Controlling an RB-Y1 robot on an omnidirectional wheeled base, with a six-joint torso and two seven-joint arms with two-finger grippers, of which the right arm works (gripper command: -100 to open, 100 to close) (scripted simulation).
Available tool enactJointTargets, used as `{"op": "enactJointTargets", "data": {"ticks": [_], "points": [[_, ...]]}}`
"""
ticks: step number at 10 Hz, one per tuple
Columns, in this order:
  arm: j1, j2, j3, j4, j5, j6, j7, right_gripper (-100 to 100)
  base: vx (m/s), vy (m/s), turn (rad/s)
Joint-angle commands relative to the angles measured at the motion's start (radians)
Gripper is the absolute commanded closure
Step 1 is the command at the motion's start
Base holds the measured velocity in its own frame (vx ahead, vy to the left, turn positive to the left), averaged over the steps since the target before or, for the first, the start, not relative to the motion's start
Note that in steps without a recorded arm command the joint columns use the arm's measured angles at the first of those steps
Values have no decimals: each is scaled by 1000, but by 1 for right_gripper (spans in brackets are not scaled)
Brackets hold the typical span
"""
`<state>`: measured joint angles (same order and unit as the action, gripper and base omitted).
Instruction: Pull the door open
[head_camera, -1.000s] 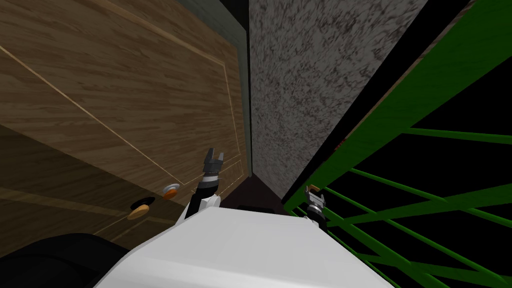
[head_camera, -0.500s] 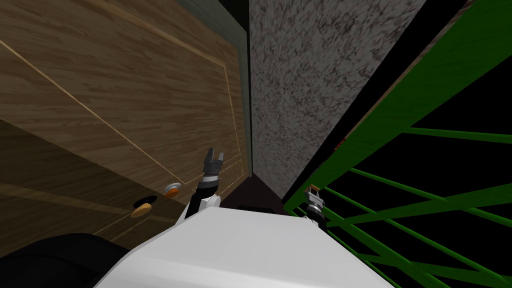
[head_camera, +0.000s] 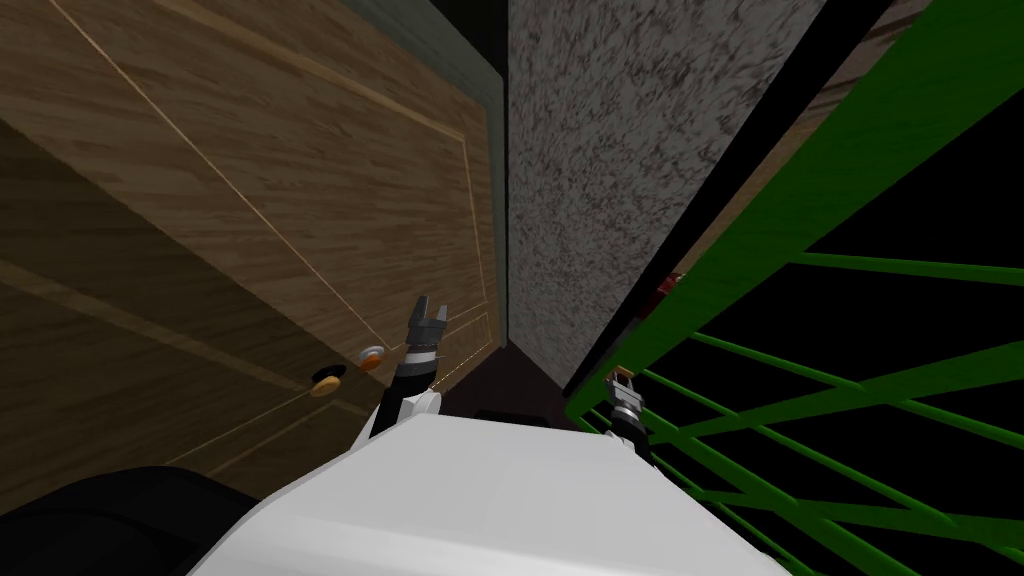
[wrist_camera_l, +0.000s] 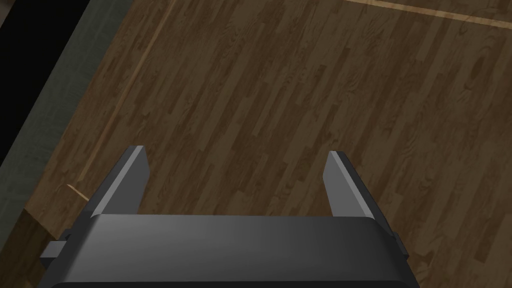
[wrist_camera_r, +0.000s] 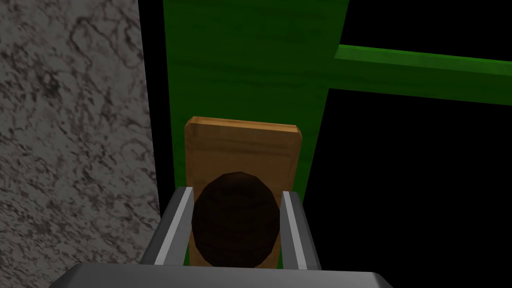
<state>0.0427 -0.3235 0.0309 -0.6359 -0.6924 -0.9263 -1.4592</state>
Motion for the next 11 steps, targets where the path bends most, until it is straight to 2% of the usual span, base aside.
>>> {"op": "enactJointTargets", "data": {"ticks": [1,4,5,6,7,11], "points": [[12,-6,23,-22,12,8,-18,100,-250,2,82],[17,-17,63,-40,33,15,-49,100,-223,31,56],[18,-20,71,-44,37,17,-55,100,-222,8,45],[15,-18,65,-35,35,15,-50,100,-93,6,20],[24,-25,91,-43,49,11,-69,100,-205,-17,75],[40,-48,144,-66,79,1,-107,100,-260,-4,67]]}}
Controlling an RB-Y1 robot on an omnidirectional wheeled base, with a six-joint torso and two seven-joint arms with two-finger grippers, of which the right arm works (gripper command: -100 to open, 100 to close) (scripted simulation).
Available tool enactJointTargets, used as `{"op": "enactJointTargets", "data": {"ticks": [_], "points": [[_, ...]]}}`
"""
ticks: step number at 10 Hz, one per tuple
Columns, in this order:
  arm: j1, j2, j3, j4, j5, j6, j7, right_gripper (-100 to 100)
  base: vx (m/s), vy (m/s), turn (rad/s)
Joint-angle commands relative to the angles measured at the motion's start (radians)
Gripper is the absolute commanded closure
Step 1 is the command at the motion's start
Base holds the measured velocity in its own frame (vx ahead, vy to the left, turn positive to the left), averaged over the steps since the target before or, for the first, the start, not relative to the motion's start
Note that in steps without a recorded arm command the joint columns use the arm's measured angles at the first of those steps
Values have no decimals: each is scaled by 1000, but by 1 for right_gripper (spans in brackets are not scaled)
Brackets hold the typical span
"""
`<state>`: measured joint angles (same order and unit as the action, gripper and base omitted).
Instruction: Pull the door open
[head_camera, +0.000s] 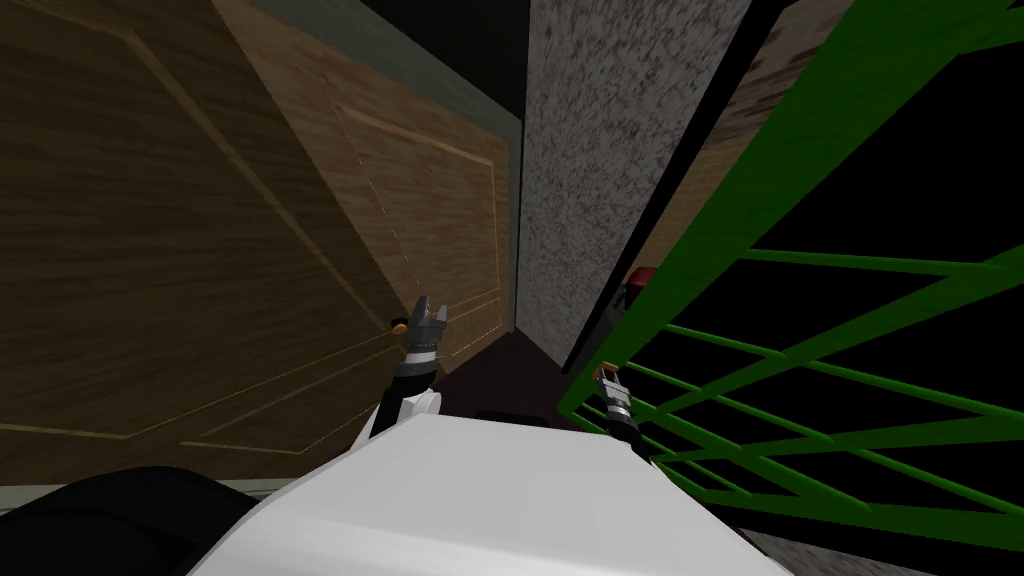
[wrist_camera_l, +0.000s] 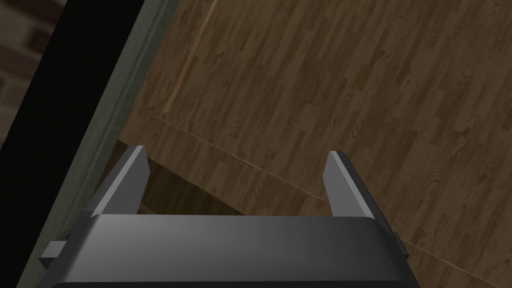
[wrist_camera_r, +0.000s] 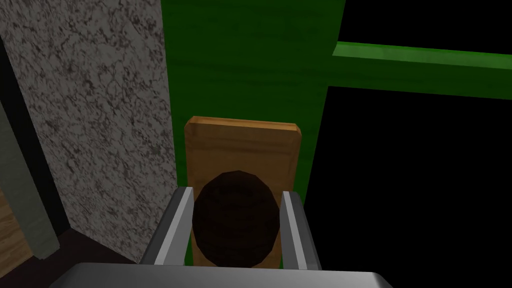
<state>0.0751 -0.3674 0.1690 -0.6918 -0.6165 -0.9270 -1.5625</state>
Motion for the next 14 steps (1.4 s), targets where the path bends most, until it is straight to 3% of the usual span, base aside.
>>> {"op": "enactJointTargets", "data": {"ticks": [1,2,3,10,11,14], "points": [[13,-11,22,-18,12,-2,-15,100,-272,24,52],[18,-18,37,-24,21,-5,-26,100,-249,-3,46],[18,-13,27,-29,15,4,-14,100,-109,-1,21],[68,-68,142,-74,80,-47,-94,100,-234,-35,61],[68,-62,132,-80,74,-35,-81,100,-107,-7,19],[91,-89,172,-76,96,-78,-120,100,-192,-41,111]]}}
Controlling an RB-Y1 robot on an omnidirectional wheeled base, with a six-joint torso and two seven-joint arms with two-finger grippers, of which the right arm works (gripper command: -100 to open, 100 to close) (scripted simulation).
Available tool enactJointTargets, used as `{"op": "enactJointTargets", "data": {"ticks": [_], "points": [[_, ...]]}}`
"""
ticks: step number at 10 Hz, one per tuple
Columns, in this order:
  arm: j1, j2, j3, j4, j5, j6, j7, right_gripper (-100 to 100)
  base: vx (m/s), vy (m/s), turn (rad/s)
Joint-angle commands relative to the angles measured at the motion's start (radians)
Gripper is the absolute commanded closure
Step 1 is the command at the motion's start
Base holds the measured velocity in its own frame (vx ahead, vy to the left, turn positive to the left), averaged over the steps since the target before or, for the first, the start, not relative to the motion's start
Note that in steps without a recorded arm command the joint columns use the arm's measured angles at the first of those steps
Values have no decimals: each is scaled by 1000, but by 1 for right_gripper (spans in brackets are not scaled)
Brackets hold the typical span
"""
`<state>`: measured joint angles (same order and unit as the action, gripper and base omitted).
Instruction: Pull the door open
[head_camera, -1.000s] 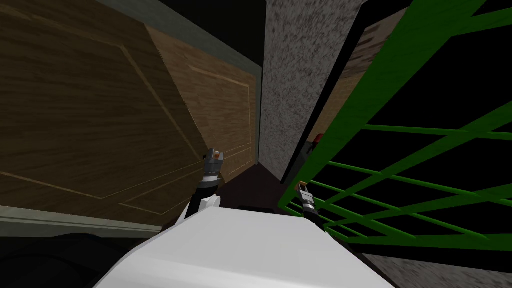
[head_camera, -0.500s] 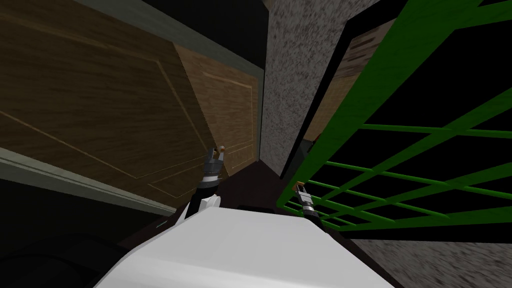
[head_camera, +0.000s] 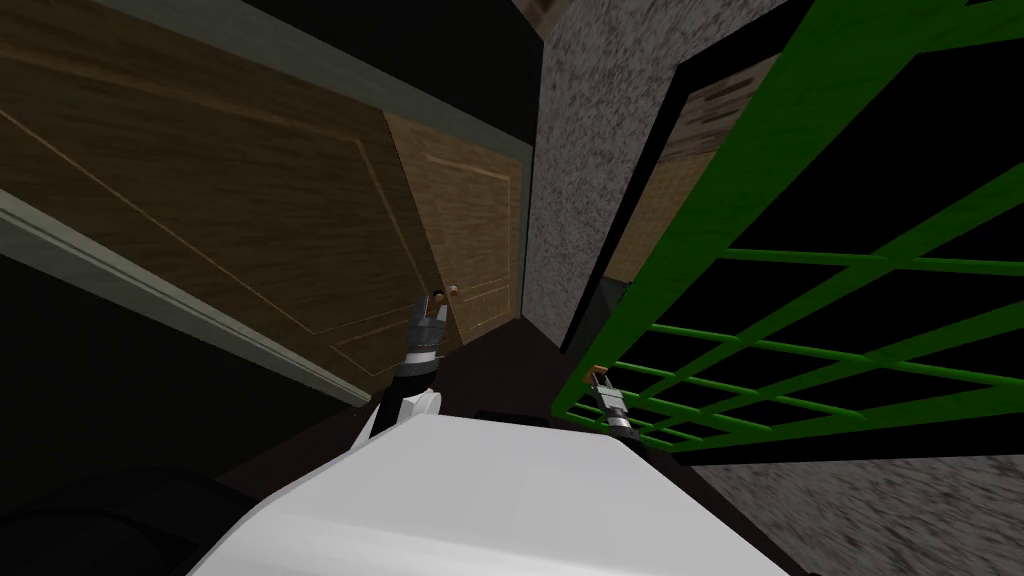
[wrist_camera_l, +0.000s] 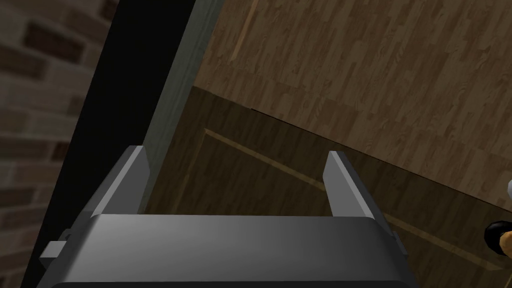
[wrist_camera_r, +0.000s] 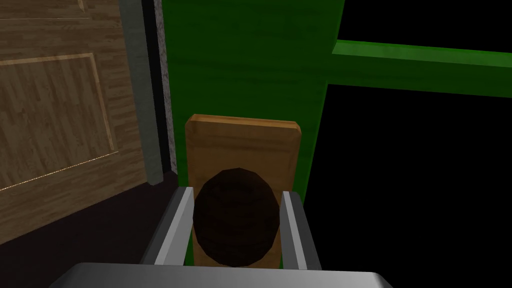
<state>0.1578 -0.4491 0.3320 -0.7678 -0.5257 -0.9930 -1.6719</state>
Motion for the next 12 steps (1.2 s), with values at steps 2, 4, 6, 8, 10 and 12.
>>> {"op": "enactJointTargets", "data": {"ticks": [2,4,6,8,10,12], "points": [[20,-24,30,2,16,-37,-32,100,-235,-39,105],[31,-39,48,3,26,-59,-51,100,-198,-24,79],[32,-42,52,5,29,-60,-53,100,-146,-46,56],[45,-54,70,19,38,-93,-73,100,-148,-39,139],[52,-63,80,29,43,-116,-86,100,-176,-42,112],[62,-76,94,42,50,-149,-104,100,-205,-53,152]]}}
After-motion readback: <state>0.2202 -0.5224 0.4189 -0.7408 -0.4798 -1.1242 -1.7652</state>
